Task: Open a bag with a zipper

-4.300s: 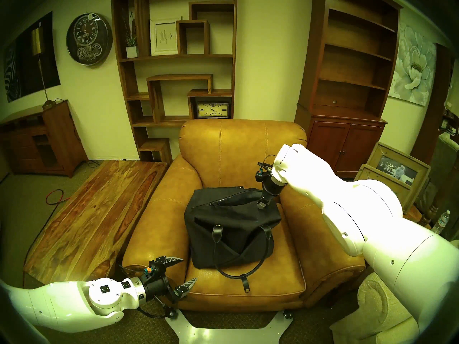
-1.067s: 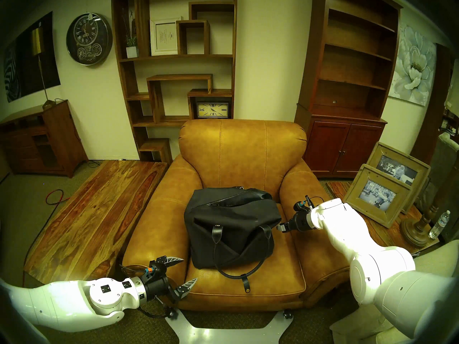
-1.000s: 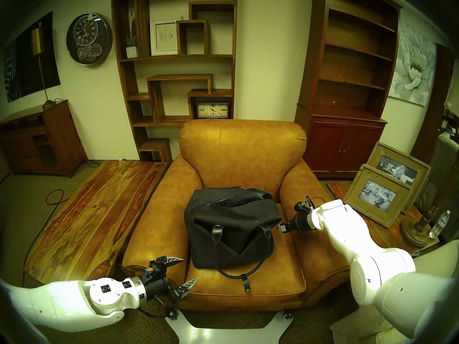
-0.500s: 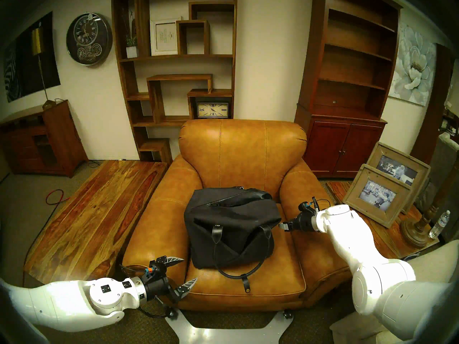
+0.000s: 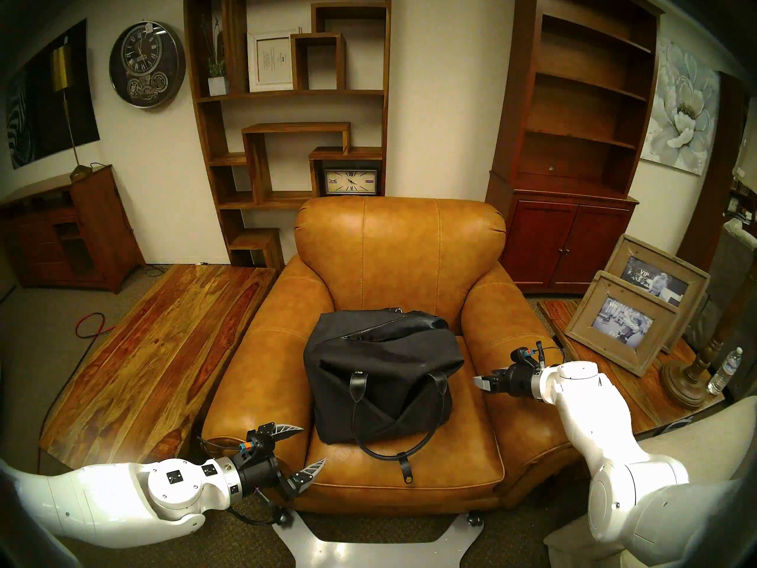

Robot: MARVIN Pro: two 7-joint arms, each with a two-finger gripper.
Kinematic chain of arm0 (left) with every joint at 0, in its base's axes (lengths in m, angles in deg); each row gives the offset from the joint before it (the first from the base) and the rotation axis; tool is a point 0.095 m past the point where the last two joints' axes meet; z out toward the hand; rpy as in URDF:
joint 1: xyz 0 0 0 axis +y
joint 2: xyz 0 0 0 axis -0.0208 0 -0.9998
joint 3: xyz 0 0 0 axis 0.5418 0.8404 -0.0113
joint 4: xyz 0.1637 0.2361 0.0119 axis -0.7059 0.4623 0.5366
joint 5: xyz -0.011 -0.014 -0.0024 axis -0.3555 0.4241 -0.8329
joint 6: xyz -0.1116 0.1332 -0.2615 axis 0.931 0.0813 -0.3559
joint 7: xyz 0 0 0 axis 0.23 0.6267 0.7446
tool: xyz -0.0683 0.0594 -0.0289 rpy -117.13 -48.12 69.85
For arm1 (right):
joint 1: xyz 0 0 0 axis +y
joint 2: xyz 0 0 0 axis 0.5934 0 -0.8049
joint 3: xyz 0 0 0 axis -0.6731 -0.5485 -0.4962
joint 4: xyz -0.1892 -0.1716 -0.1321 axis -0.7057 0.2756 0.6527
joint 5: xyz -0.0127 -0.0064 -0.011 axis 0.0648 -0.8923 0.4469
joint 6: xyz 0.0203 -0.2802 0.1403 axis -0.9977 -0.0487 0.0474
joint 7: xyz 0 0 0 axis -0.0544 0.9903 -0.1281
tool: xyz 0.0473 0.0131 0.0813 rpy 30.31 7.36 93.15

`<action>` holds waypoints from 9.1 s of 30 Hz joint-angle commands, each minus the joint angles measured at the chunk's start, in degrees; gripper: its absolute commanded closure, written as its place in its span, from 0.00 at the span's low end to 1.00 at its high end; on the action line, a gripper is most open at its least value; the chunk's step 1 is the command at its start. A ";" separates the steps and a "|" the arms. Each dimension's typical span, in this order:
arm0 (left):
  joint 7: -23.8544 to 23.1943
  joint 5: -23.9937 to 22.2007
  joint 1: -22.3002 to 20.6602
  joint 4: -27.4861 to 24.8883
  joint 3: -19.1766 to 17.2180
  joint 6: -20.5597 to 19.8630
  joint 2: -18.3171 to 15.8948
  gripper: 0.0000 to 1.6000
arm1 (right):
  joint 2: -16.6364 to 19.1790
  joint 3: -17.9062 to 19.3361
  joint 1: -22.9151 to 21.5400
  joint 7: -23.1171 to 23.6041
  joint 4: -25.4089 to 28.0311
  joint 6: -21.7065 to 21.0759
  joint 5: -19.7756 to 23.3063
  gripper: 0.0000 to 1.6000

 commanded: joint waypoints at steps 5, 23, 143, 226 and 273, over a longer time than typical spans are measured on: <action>-0.01 -0.04 -0.17 -0.32 -0.03 0.18 0.05 0.00 | -3.79 3.06 3.48 3.87 7.38 6.79 4.92 0.00; 0.17 0.00 -0.66 -0.39 -0.05 0.26 -0.02 0.00 | -9.18 9.57 15.39 6.76 19.96 18.30 11.14 0.00; 3.03 11.98 -46.81 34.61 -1.53 -62.38 44.85 0.00 | -25.83 14.57 46.01 -4.62 58.80 46.42 18.34 0.00; 26.19 8.80 -41.78 37.26 -11.29 -64.96 55.28 0.00 | -25.91 14.63 46.01 -4.52 58.85 46.39 18.34 0.00; 31.39 11.61 -39.80 40.54 -10.75 -60.75 56.12 0.55 | -25.92 14.64 46.00 -4.50 58.85 46.39 18.34 0.00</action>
